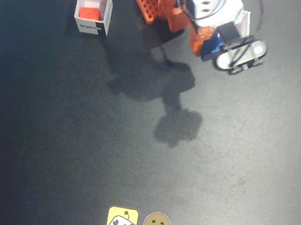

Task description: Put the red cube in the right box and the blue cube in the left box.

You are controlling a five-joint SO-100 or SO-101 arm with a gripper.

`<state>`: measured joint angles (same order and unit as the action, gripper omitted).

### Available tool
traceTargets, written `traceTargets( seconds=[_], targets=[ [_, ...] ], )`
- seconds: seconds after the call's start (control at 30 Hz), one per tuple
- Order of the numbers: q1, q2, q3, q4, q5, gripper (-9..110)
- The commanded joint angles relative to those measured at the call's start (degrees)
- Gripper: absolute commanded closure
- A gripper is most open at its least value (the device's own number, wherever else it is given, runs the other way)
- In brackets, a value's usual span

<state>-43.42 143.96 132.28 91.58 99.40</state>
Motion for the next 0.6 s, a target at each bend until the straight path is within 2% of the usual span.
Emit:
traceTargets(
  seconds=[0.0, 0.57],
  targets=[
    [-3.4, -2.0, -4.2, 1.0, 0.2, 90],
    [-17.8, -12.2, -6.1, -1.1, -0.3, 90]
  ],
)
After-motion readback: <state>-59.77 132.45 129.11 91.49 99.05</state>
